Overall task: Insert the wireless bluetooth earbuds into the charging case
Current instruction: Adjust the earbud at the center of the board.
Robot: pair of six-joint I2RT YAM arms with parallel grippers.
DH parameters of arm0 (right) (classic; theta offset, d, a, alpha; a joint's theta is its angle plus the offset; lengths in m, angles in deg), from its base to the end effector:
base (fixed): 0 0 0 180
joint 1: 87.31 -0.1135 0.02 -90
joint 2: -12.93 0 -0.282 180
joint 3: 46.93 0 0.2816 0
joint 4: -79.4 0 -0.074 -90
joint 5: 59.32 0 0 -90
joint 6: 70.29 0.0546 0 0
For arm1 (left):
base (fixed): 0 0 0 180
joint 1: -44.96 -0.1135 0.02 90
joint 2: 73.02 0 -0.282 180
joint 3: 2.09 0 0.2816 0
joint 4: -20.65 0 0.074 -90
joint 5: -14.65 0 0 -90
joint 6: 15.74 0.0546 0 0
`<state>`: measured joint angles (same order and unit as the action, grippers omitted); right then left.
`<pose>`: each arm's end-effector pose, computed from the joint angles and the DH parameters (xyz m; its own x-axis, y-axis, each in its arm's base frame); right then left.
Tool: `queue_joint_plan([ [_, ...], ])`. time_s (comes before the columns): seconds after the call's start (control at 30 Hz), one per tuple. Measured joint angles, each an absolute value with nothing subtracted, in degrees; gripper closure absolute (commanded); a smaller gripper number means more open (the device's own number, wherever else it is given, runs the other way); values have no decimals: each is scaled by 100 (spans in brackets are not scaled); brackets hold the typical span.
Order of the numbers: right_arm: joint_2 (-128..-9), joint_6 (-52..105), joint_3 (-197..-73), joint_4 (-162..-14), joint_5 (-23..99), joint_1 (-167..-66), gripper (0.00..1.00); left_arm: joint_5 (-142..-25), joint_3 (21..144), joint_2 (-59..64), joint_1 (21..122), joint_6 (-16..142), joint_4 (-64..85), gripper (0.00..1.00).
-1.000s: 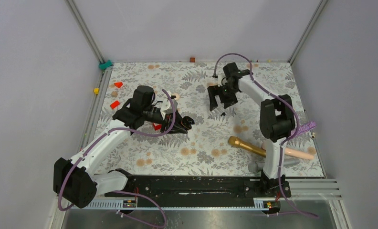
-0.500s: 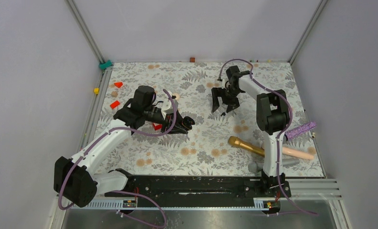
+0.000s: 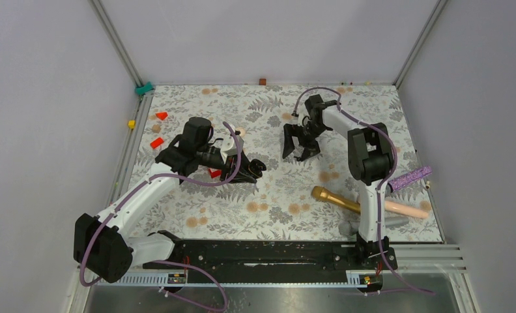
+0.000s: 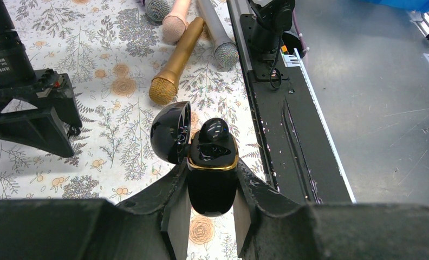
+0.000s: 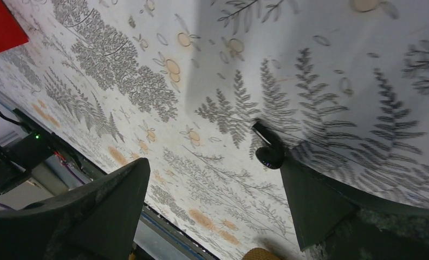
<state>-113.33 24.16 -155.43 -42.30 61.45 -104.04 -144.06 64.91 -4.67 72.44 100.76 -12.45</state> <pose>0.4556 0.1661 0.1376 -0.9550 -0.2174 -0.2017 -0.2922 0.8067 0.5137 0.2204 -0.1720 0.3159 -0.0702 0.2191 -0.9732 0.9839 -0.1455 -0.1038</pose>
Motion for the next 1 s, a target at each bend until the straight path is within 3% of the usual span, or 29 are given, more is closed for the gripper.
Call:
queue_joint_plan([
  [1.0,-11307,2766,-15738,-4276,4715,-11053,1,-14400,6491,-465,7247,10076,-1245,100],
])
